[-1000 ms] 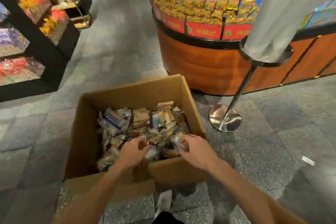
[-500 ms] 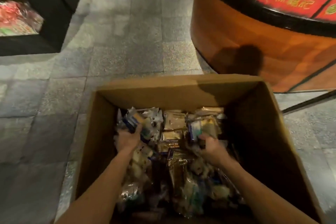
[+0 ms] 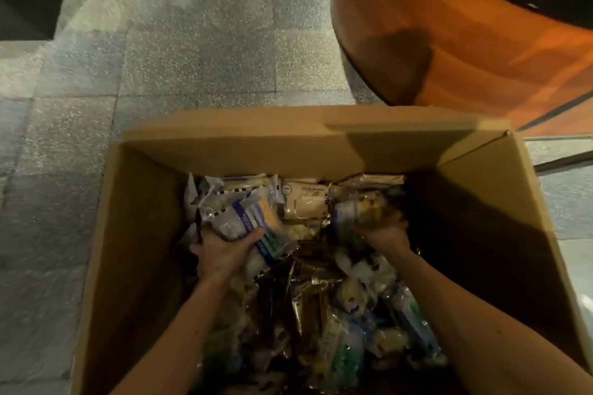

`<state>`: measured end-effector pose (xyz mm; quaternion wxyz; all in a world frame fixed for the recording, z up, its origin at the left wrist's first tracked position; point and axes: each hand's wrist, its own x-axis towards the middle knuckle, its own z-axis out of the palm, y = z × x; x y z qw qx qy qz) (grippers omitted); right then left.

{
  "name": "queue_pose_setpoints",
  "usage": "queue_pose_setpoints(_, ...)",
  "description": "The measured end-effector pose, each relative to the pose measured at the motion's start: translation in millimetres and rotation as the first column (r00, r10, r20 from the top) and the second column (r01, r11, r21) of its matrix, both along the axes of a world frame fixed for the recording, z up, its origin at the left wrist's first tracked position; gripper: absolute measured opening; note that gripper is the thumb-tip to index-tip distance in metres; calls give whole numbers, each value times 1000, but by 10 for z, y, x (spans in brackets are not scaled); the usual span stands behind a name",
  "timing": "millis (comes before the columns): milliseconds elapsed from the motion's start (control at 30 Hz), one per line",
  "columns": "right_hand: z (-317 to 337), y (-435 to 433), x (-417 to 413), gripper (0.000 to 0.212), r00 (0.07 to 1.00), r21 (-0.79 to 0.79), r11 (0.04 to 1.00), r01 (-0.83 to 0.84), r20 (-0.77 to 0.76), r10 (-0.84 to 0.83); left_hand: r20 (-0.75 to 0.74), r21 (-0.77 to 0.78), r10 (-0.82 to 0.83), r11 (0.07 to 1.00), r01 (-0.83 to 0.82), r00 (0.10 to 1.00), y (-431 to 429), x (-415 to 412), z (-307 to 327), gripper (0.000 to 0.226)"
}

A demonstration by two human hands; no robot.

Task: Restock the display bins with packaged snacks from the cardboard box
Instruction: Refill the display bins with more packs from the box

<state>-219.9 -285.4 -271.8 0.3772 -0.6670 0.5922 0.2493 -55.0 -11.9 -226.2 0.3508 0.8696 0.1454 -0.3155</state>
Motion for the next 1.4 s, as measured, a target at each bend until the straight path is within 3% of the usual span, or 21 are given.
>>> queue_pose_setpoints(67, -338, -147, -114, 151, 998, 48, 998, 38, 44, -40, -5, -38, -29, 999, 29, 1000, -93, -79, 141, 118)
queue_pose_setpoints(100, -33, -83, -35, 148, 990, 105, 992, 63, 115, -75, 2, -27, -72, 997, 72, 997, -140, -123, 188, 109)
queue_pose_setpoints(233, 406, 30, 115, 91, 967, 119, 979, 167, 175, -186, 126, 215, -423, 895, 391, 897, -294, -344, 345, 74)
queue_pose_setpoints(333, 443, 92, 183, 75, 956, 169, 972, 161, 217, -196, 104, 30, -393, 919, 392, 914, -250, -364, 291, 54)
queue_pose_setpoints(500, 552, 171, 126, 35, 934, 229, 960, 162, 280, -224, 26, -86, -408, 909, 408, 913, -237, -303, 332, 52)
queue_pose_setpoints(600, 797, 199, 9, 30, 904, 242, 948, 209, 323, -281, -41, -120, -384, 918, 377, 922, -305, -310, 465, 54)
queue_pose_setpoints(667, 998, 235, -102, 31, 906, 217, 962, 164, 354, -234, -61, -169, -383, 914, 368, 922, -358, -320, 595, 52)
queue_pose_setpoints(800, 1558, 296, -418, 31, 881, 228, 964, 136, 418, -223, -86, -281, -479, 853, 440, 874, -481, -336, 1025, 51)
queue_pose_setpoints(967, 2473, 389, -1057, 30, 793, 247, 954, 171, 541, -282, 14, -415, -698, 647, 640, 716, -768, -556, 1863, 50)
queue_pose_setpoints(1100, 3192, 526, -1756, 35, 656, 189, 946, 262, 684, -319, 150, -534, -776, 458, 711, 613, -1020, -982, 2764, 46)
queue_pose_setpoints(1233, 3942, 893, -2634, 21, 519, 65, 898, 436, 796, -310, 208, -682, -856, 219, 698, 473, -1095, -1730, 3690, 77)
queue_pose_setpoints(1267, 4092, 976, -2799, 20, 482, 60, 878, 475, 817, -316, 208, -701, -863, 196, 685, 460, -1100, -1900, 3857, 65)
queue_pose_setpoints(1333, 4455, 1283, -3272, 17, 375, 58, 819, 571, 869, -323, 305, -717, -870, 59, 695, 388, -1036, -2393, 4213, 38)
queue_pose_setpoints(1400, 4759, 1661, -3756, 23, 300, 34, 753, 657, 905, -302, 345, -720, -877, -18, 694, 334, -908, -2904, 4524, 31)
